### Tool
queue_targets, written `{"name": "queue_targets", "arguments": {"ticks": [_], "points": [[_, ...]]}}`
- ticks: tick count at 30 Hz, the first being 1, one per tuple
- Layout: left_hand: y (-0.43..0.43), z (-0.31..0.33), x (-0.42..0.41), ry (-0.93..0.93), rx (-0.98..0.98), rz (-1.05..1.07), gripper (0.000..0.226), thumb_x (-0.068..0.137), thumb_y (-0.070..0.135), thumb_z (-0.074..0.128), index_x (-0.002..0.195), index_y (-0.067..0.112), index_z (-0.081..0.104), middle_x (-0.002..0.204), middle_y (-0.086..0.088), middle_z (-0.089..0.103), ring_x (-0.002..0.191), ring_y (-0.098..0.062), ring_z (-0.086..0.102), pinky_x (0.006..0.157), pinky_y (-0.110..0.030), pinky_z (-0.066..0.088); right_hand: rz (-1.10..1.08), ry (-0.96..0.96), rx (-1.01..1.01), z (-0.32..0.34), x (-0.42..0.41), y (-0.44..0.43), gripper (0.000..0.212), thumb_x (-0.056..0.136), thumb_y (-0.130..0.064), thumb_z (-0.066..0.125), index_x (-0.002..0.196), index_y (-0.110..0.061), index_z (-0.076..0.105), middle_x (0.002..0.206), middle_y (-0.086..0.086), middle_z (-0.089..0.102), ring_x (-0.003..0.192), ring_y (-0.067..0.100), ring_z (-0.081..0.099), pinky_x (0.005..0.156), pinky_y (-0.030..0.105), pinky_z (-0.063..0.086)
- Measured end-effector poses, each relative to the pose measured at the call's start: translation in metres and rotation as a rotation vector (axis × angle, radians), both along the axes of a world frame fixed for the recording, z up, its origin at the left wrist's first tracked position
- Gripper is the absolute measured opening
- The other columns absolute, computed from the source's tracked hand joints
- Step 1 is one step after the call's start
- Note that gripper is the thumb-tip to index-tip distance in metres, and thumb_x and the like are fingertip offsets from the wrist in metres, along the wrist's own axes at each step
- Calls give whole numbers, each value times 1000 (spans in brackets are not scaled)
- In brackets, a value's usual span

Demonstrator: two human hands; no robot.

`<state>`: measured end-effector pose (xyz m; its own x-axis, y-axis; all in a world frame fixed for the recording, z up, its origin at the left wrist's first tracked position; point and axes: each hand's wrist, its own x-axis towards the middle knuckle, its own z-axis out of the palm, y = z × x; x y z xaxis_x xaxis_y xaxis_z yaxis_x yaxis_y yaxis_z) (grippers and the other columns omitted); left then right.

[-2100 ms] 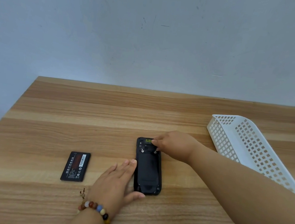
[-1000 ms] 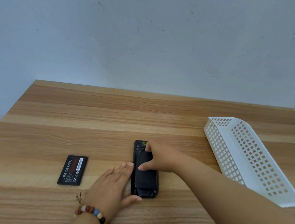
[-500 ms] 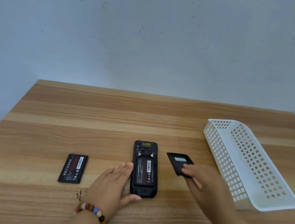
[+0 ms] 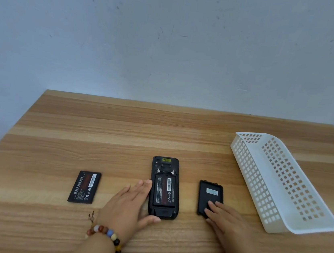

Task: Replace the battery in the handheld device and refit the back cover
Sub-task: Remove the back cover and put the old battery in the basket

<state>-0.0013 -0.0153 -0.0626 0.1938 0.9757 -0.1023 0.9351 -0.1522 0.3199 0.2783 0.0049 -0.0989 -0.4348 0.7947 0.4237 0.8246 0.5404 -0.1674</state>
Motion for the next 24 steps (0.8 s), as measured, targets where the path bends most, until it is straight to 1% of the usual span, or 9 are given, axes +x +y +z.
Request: {"name": "queue_targets", "arguments": {"ticks": [3, 5, 8, 9, 11, 14, 20, 22, 24], "points": [[0, 0, 0, -2, -19, 2, 124, 38, 90, -23, 142, 25, -9, 152, 11, 1, 124, 6, -13, 105, -19, -13, 4, 0, -46, -1, 3, 2, 63, 99, -45, 20, 92, -18, 77, 102, -2, 74, 97, 16, 69, 96, 25, 40], [0, 0, 0, -9, -17, 9, 123, 39, 90, -22, 142, 25, -8, 151, 12, 0, 124, 6, -13, 105, -20, -13, 18, -4, -68, -1, 6, 3, 63, 99, -45, 19, 94, -18, 76, 104, -2, 74, 99, 17, 69, 93, 23, 44], [0, 1, 0, -16, -7, 14, 123, 38, 90, -20, 143, 26, -7, 140, 18, -9, 123, 6, -13, 104, -21, -14, 22, -17, -99, 2, 12, 4, 63, 100, -43, 18, 96, -19, 75, 105, -3, 73, 101, 17, 68, 88, 28, 52], [-1, 1, 0, -16, -4, 16, 124, 37, 90, -20, 142, 26, -8, 136, 19, -12, 122, 6, -14, 104, -21, -15, 20, -18, -110, 2, 14, 4, 62, 100, -43, 18, 97, -19, 75, 106, -3, 73, 102, 18, 68, 90, 28, 51], [-1, 1, 1, -16, 0, 20, 123, 37, 90, -20, 142, 27, -9, 140, 19, -10, 122, 7, -14, 103, -22, -16, 21, -29, -123, 3, 18, 5, 61, 101, -42, 18, 97, -18, 75, 107, -2, 73, 102, 18, 67, 95, 25, 42], [-1, 1, 1, -20, 7, 24, 124, 37, 91, -20, 142, 26, -8, 152, 10, 3, 122, 6, -13, 104, -22, -15, 6, -71, -188, 10, 21, 5, 60, 100, -42, 19, 99, -19, 74, 108, -2, 72, 106, 16, 65, 107, 21, 29], [-1, 1, 2, -6, 18, 9, 124, 37, 90, -21, 142, 26, -8, 152, 9, 3, 122, 5, -14, 98, -15, -24, -7, -39, -358, 37, 16, -1, 56, 97, -50, 24, 108, -19, 70, 119, -4, 66, 119, 9, 52, 114, 10, 11], [-1, 1, 1, -21, 20, 18, 125, 37, 91, -20, 143, 26, -7, 149, 12, 2, 122, 5, -14, 102, -16, -19, -18, -85, -376, 52, 0, -2, 62, 94, -58, 21, 125, -20, 58, 133, -8, 52, 129, 2, 35, 116, 13, 1], [-1, 1, 1, -34, 44, 14, 123, 39, 91, -19, 143, 26, -5, 148, 11, 0, 123, 4, -13, 104, -18, -17, -21, -228, -363, 59, -20, 1, 78, 85, -72, 17, 145, -24, 25, 149, -12, 23, 140, 1, 14, 115, 18, -9]]}}
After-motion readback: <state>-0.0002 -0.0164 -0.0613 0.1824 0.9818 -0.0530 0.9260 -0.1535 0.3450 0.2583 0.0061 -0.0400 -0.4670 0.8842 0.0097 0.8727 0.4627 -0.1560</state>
